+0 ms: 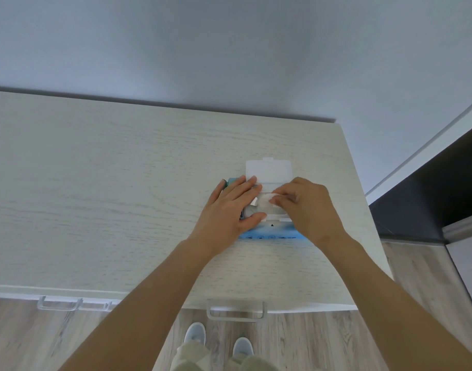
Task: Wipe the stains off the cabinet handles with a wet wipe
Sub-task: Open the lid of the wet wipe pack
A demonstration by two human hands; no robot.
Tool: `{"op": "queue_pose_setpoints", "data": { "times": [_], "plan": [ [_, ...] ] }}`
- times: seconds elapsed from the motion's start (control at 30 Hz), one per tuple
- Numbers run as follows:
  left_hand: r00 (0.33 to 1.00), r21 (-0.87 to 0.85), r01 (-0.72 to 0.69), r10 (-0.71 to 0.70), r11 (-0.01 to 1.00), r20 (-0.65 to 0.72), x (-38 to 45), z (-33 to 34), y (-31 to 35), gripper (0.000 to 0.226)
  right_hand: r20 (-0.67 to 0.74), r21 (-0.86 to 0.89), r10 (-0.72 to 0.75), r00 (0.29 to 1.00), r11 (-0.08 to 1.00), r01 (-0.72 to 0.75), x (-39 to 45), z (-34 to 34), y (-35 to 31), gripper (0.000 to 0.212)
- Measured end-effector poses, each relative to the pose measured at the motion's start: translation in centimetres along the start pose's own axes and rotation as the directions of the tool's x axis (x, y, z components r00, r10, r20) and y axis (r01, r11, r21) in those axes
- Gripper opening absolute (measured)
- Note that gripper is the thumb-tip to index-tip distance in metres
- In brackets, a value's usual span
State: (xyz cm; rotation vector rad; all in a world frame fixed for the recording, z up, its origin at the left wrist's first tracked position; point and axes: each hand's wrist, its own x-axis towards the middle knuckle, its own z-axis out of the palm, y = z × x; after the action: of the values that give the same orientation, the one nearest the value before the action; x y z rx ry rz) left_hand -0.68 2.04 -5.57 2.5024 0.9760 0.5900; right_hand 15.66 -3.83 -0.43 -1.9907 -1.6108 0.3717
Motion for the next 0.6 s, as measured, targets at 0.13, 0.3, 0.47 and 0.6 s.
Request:
{"op": "queue_pose_setpoints", "data": {
  "times": [0.13, 0.3, 0.47, 0.6],
  "plan": [
    [1.0, 0.008, 0.005, -0.005, 1.0, 0.007, 0.1, 0.0, -0.1, 0.06, -0.241, 0.299, 0.193, 0.951, 0.947, -0.117, 0.6, -3.2, -0.1, 0.008],
    [0.999, -0.028, 0.022, -0.022, 0.999, 0.023, 0.3, -0.1, 0.0, 0.062, -0.12, 0.561, 0.295, 0.948, 0.808, -0.18, 0.2, -6.5, -0.1, 0.016],
    [0.996, -0.003, 0.047, -0.047, 0.999, 0.074, 1.0, -0.6, 0.1, 0.069, -0.031, 0.575, 0.318, 0.948, 0.781, -0.244, -1.5, -4.7, 0.2, 0.012],
    [0.989, 0.011, 0.103, -0.103, 0.995, 0.109, 2.4, -1.1, 0.3, 0.072, -0.043, 0.557, 0.328, 0.944, 0.792, -0.25, -2.0, -4.8, 1.1, 0.012]
  ]
}}
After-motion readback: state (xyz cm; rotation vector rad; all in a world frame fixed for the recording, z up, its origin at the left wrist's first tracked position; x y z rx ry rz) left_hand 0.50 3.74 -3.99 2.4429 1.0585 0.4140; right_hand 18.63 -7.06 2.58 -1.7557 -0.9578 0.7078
